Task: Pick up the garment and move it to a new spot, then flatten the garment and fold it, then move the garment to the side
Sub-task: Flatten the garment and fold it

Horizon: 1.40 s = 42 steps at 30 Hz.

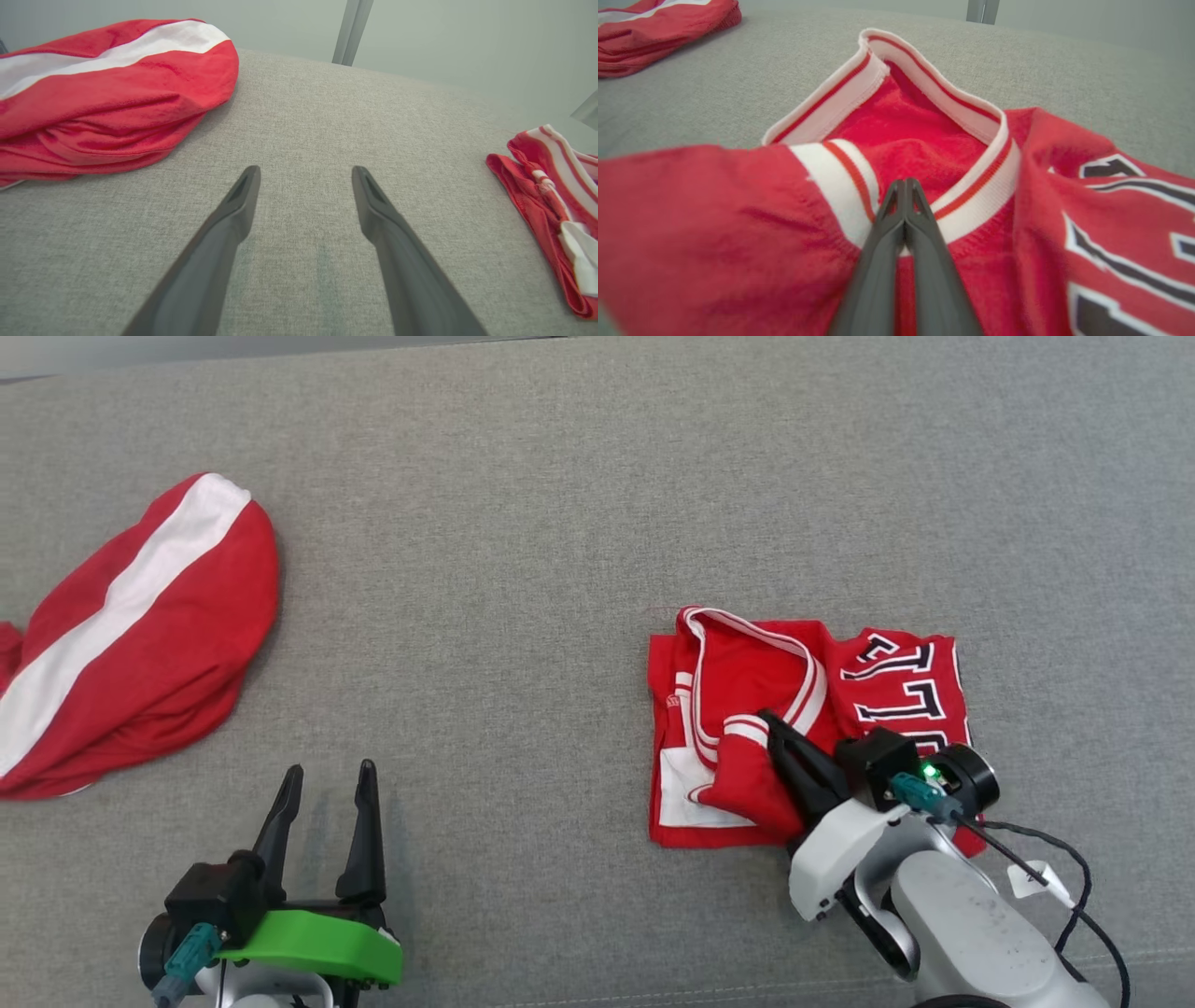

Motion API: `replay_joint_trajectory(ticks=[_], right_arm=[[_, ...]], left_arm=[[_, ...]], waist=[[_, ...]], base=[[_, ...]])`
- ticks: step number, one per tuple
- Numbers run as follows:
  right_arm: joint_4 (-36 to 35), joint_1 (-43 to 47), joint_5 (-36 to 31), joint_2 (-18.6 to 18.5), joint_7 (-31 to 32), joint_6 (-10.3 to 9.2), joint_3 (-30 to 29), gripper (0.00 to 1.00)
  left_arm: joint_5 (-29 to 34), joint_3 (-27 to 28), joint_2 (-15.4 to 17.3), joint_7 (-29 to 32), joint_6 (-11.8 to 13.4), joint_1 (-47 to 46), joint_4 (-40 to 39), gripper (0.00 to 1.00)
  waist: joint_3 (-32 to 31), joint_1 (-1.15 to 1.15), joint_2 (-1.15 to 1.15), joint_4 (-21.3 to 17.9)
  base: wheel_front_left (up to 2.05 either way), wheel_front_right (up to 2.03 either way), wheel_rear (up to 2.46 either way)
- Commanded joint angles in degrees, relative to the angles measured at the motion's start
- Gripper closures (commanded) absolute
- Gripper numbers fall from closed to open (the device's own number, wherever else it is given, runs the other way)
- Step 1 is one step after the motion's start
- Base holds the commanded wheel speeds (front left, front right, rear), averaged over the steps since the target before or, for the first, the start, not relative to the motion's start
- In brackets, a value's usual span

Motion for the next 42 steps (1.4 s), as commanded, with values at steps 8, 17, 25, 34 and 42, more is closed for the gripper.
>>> replay_joint_trajectory(ticks=[8,17,25,34,42], right_arm=[[1.8,-1.6,1.5,0.3,-0.2,-0.02,7.5,1.0],[1.6,-1.9,5.8,-1.1,-0.2,-0.03,16.7,1.0],[-2.6,-2.9,9.2,-2.5,-0.2,-0.04,18.1,1.0],[-21.9,8.3,5.0,-4.1,-0.2,-0.04,-2.3,0.0],[-31.0,22.9,-3.6,-0.3,-0.2,0.0,-24.3,0.0]], left_arm=[[-1.1,-0.2,0.0,-0.2,-0.2,0.6,0.2,0.0],[-3.0,-0.3,0.0,-0.2,-0.2,0.4,0.4,0.0],[-3.8,0.0,0.0,-0.2,0.2,1.1,0.1,0.0],[-3.7,2.8,0.0,-0.2,0.7,2.1,-3.1,0.0],[-2.7,5.2,0.0,-0.2,0.7,3.8,-3.2,0.0]], waist=[[-1.2,0.0,0.0,2.8],[-1.4,0.0,0.0,5.1],[-1.8,0.0,0.0,5.2],[-5.1,0.0,0.0,3.2],[-7.9,0.0,0.0,-0.1]], base=[[0.0,0.0,0.0],[0.0,0.0,0.0],[0.0,0.0,0.0],[0.0,0.0,0.0],[0.0,0.0,0.0]])
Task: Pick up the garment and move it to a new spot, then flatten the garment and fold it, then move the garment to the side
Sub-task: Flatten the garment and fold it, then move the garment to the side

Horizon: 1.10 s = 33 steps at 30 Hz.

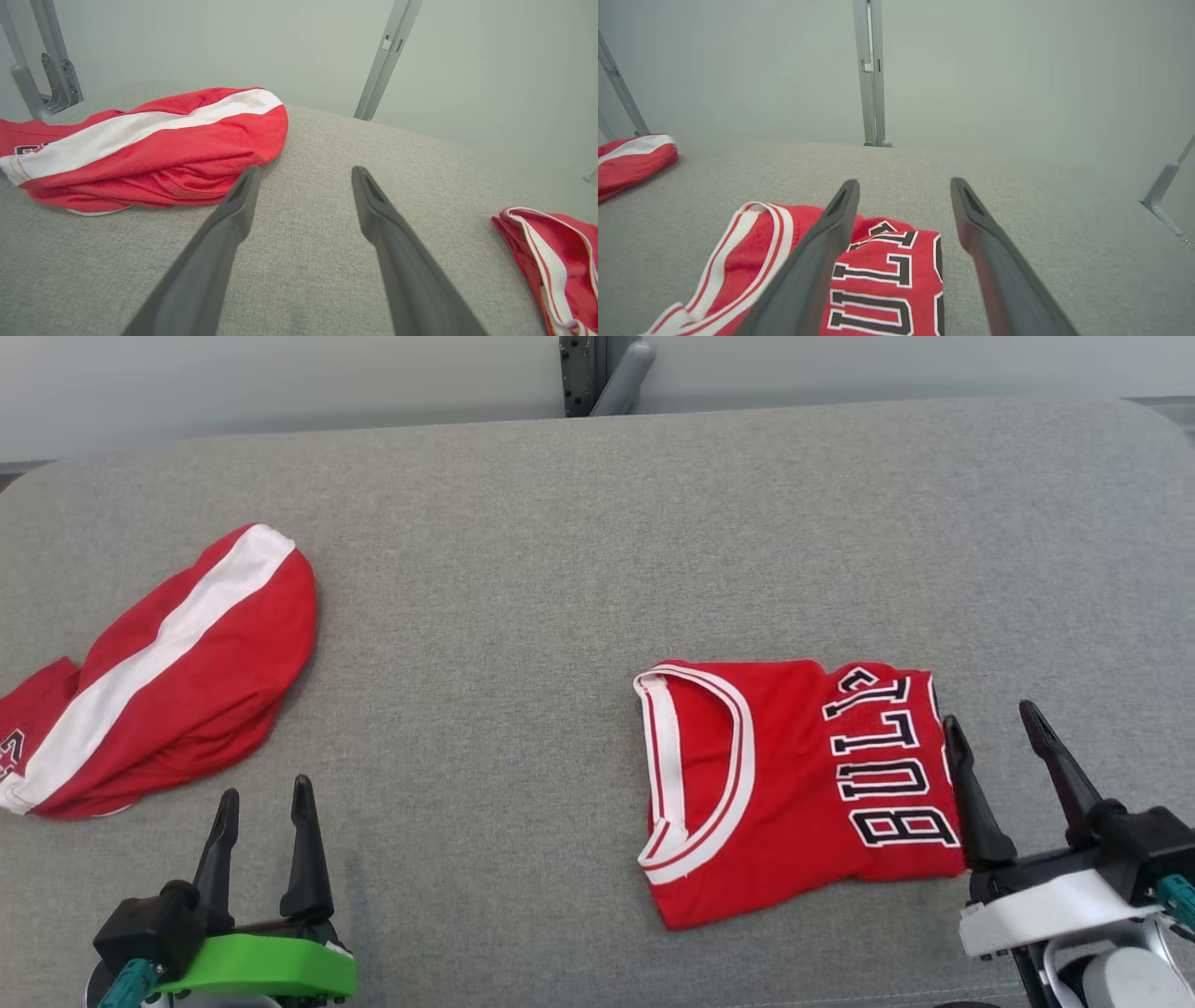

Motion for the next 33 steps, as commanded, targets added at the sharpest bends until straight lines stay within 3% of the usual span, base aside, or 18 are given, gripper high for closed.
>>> replay_joint_trajectory(ticks=[1,7,15,23,28,33], right_arm=[[0.8,1.4,-0.4,0.6,-0.2,0.01,-1.5,0.0],[8.0,4.6,-3.0,1.6,-0.2,-0.01,-6.2,0.0],[11.7,7.0,-4.0,3.8,-0.2,-0.02,-10.4,0.0],[13.3,5.6,-2.0,4.2,-0.2,-0.02,-8.4,0.0],[16.6,-1.1,7.5,0.0,2.5,-0.04,0.5,0.0],[15.1,-10.4,18.2,-7.5,18.8,-0.02,7.5,0.0]], left_arm=[[0.3,0.3,0.2,-0.2,0.0,1.0,0.2,0.0],[1.9,-0.1,0.2,-0.2,-0.5,2.1,0.7,0.0],[3.1,-1.3,0.2,-0.2,-0.7,3.7,1.9,0.0],[2.7,-2.3,0.1,-0.2,-0.8,4.1,1.7,0.0],[2.3,-2.5,0.1,-0.2,-0.8,3.4,1.3,0.0],[2.2,-3.6,0.1,-0.2,-0.8,1.9,1.1,0.0]], waist=[[-1.6,0.0,0.0,-1.7],[-3.6,0.0,0.0,-2.8],[-5.6,0.0,0.0,-2.6],[-5.5,0.0,0.0,-2.6],[-3.9,0.0,0.0,-2.9],[-1.7,0.0,0.0,-2.5]], base=[[0.0,0.0,0.0],[0.0,0.0,0.0],[0.0,0.0,0.0],[0.0,0.0,0.0],[0.0,0.0,0.0],[0.0,0.0,0.0]])
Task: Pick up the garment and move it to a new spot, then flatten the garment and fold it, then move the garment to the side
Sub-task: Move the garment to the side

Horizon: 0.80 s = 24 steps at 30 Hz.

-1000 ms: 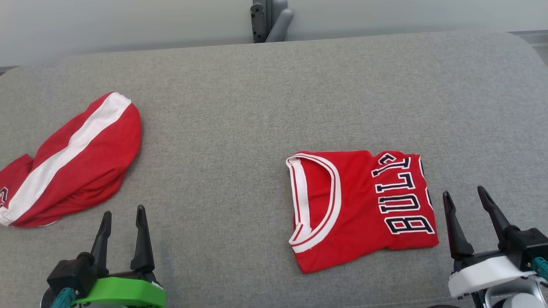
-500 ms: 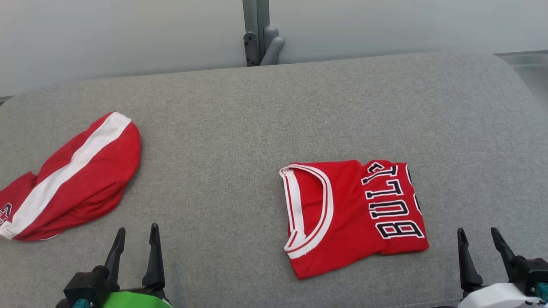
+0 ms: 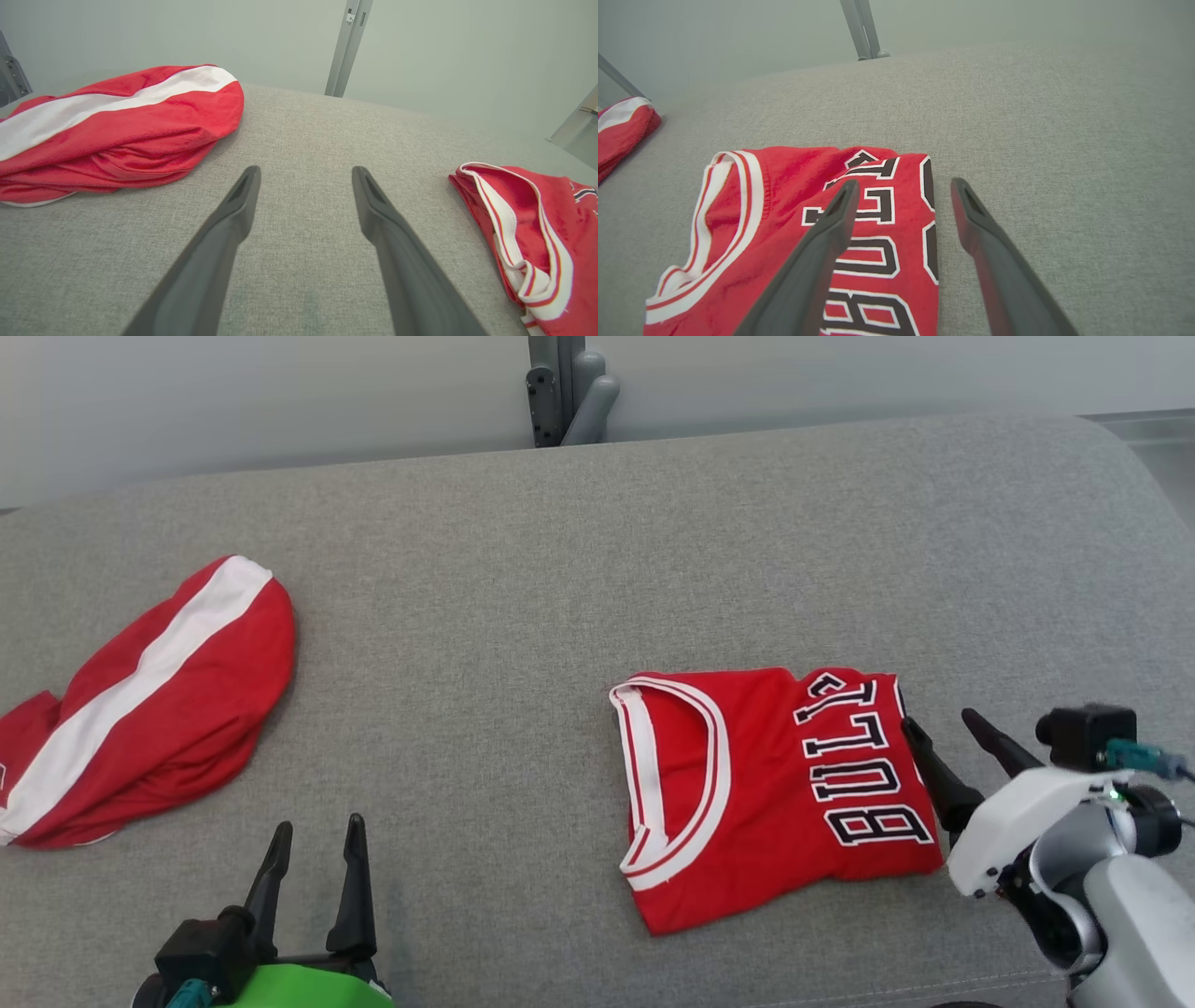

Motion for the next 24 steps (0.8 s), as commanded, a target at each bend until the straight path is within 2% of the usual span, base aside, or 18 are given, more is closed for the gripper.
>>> replay_joint_trajectory(ticks=[1,4,8,11,17,18,19,20,24], right_arm=[[-0.4,-2.3,3.3,-3.1,6.5,-0.06,1.8,0.0],[-0.3,-5.9,8.0,-7.3,16.7,-0.03,4.8,0.0],[2.2,-8.5,12.4,-10.2,23.7,-0.04,7.6,0.0],[5.7,-10.0,13.6,-10.8,26.0,-0.04,8.9,0.0],[12.4,-12.7,18.1,-8.0,27.7,-0.02,10.7,0.0],[13.0,-13.1,19.4,-7.5,27.3,-0.02,10.6,0.84],[13.0,-13.1,19.4,-7.5,27.3,-0.02,10.6,0.84],[13.2,-13.6,20.7,-7.2,27.1,-0.02,10.9,1.0],[12.0,-15.4,25.3,-8.6,26.5,-0.02,12.5,1.0]], left_arm=[[-0.3,-0.4,0.1,-0.2,-0.2,-1.5,-0.2,0.0],[-0.4,-1.0,0.1,-0.2,-0.2,-2.2,0.1,0.0],[-0.3,-0.9,0.1,-0.2,-0.2,-3.4,0.4,0.0],[-0.1,-0.7,0.1,-0.2,-0.2,-3.9,0.5,0.0],[0.1,-0.4,0.1,-0.2,-0.2,-4.9,0.4,0.0],[0.1,-0.6,0.1,-0.2,-0.2,-5.2,0.3,0.0],[0.1,-0.6,0.1,-0.2,-0.2,-5.2,0.3,0.0],[0.1,-0.8,0.1,-0.2,-0.2,-5.5,0.1,0.0],[-0.2,-0.7,0.1,-0.2,-0.2,-6.4,-1.0,0.0]], waist=[[1.7,0.0,0.0,0.6],[3.1,0.0,0.0,1.7],[4.7,0.0,0.0,3.3],[5.5,0.0,0.0,4.2],[6.7,0.0,0.0,4.8],[6.9,0.0,0.0,4.7],[6.9,0.0,0.0,4.7],[7.0,0.0,0.0,4.6],[8.1,0.0,0.0,2.8]], base=[[0.0,0.0,0.0],[0.0,0.0,0.0],[0.0,0.0,0.0],[0.0,0.0,0.0],[0.0,0.0,0.0],[0.0,0.0,0.0],[0.0,0.0,0.0],[0.0,0.0,0.0],[0.0,0.0,0.0]])
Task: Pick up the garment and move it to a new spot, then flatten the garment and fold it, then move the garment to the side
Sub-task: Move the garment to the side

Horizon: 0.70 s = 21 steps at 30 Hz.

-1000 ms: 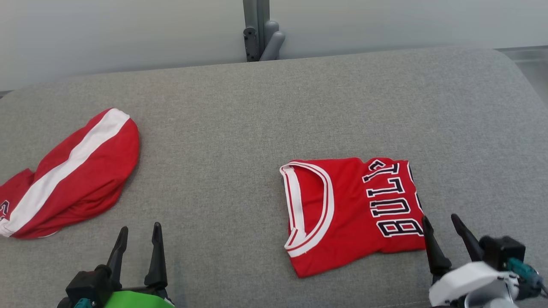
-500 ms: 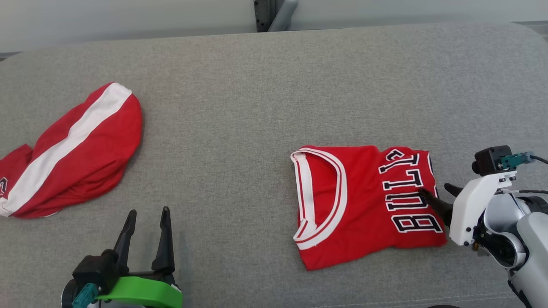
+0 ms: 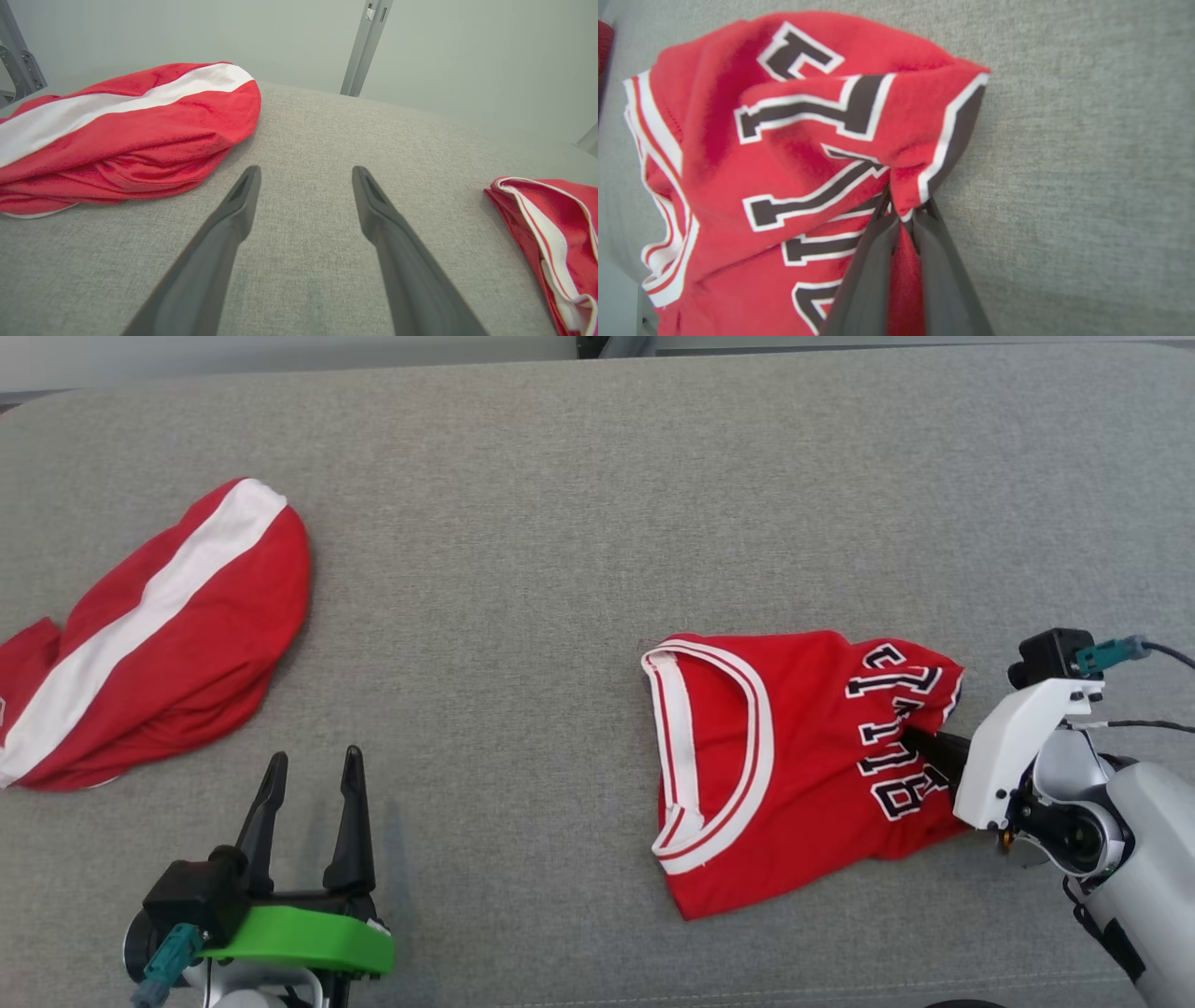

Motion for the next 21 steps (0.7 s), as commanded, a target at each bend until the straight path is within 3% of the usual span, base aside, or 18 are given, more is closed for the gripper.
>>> replay_joint_trajectory(ticks=[1,6,13,21], right_arm=[[-0.3,-0.7,0.7,-0.7,-0.2,0.02,0.6,1.0],[-0.4,-5.6,0.5,-3.9,-3.7,-0.02,1.4,1.0],[6.4,-15.7,-4.5,-5.0,-9.9,-0.02,0.7,1.0],[15.8,-23.6,-10.7,-8.1,-16.7,-0.02,-5.3,1.0]], left_arm=[[0.0,0.0,0.1,-0.2,-0.2,-1.2,-0.6,0.0],[0.1,-0.4,0.7,-0.1,-0.2,-3.0,-2.3,0.0],[0.3,-2.1,3.3,-0.2,-0.2,-5.7,-3.0,0.0],[-0.3,-3.6,5.8,-0.1,-0.2,-8.0,-3.2,0.0]], waist=[[1.1,0.0,0.0,-1.7],[4.4,0.0,0.0,-6.3],[10.2,0.0,0.0,-13.4],[15.1,0.0,0.0,-13.9]], base=[[0.0,0.0,0.0],[0.0,0.0,0.0],[0.0,0.0,0.0],[0.0,0.0,0.0]])
